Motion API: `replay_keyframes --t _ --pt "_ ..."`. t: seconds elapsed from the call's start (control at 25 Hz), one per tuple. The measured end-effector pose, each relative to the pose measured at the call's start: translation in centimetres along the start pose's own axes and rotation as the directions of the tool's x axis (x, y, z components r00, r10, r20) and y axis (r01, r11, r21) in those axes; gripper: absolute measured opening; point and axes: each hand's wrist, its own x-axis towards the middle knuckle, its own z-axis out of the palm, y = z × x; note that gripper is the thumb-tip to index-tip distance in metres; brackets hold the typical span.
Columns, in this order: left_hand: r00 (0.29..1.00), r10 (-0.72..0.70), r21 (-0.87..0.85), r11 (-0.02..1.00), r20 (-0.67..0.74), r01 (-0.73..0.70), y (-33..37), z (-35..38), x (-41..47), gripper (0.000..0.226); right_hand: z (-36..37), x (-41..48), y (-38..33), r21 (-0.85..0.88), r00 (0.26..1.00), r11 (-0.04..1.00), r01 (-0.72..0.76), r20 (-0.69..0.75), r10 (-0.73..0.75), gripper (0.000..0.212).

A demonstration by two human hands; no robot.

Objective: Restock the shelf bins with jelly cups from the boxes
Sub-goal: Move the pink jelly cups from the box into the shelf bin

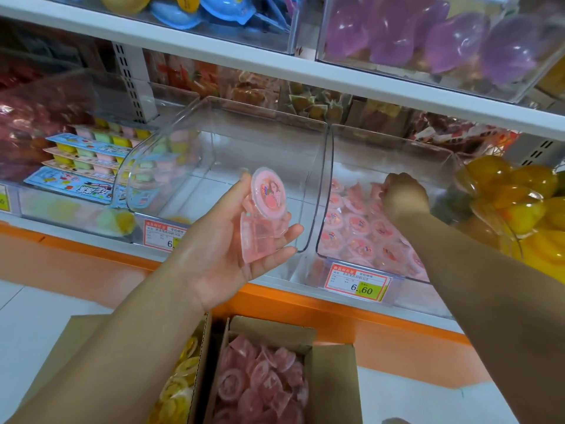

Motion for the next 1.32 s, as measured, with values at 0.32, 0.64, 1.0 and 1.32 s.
replay_keyframes --t 0.32,0.64,1.0,1.32 --pt "1.0 -0.007 -0.006 1.0 0.01 0.007 0.0 -0.1 -0.4 0.053 0.8 -0.8 -0.3 0.042 0.99 0.999 -0.033 0.141 0.027 0.032" --pt "1.0 -0.02 0.008 1.0 0.015 0.02 -0.2 -0.2 -0.2 0.057 1.5 -2.0 0.7 -0.087 0.965 0.991 0.106 0.251 -0.081 0.051" --pt "1.0 -0.02 0.001 1.0 0.017 0.02 -0.2 -0.2 -0.2 0.056 1.1 -3.4 -2.3 0.091 0.883 0.969 0.228 0.4 -0.245 0.062" --pt "1.0 -0.017 0.006 1.0 0.01 0.017 -0.2 -0.1 -0.3 0.055 1.8 -3.1 -3.0 0.12 0.858 0.976 0.179 0.466 -0.215 0.057"
